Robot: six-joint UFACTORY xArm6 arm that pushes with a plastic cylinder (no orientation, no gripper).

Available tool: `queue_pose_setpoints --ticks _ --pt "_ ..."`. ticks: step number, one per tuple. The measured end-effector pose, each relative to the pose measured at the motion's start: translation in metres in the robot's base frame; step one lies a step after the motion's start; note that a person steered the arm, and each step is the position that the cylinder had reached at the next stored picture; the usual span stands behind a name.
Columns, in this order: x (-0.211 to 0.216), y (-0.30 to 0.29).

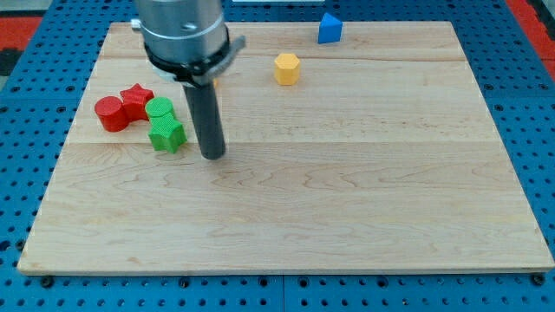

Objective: Push the yellow hexagon toward the center right of the board

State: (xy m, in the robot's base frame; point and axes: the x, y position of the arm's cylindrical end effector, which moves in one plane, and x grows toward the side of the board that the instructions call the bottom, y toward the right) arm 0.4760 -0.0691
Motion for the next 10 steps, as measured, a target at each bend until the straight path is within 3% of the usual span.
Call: queue_pose_setpoints --ticks 1,2,5,6,8,9,10 --pt "0.011 0.066" --pt "-0.049 0.099" --pt "-0.157 0.036" --pt "-0.183 0.059" --pt "-0.139 0.183" --pt "-0.167 0.189" --pt "-0.154 0.231"
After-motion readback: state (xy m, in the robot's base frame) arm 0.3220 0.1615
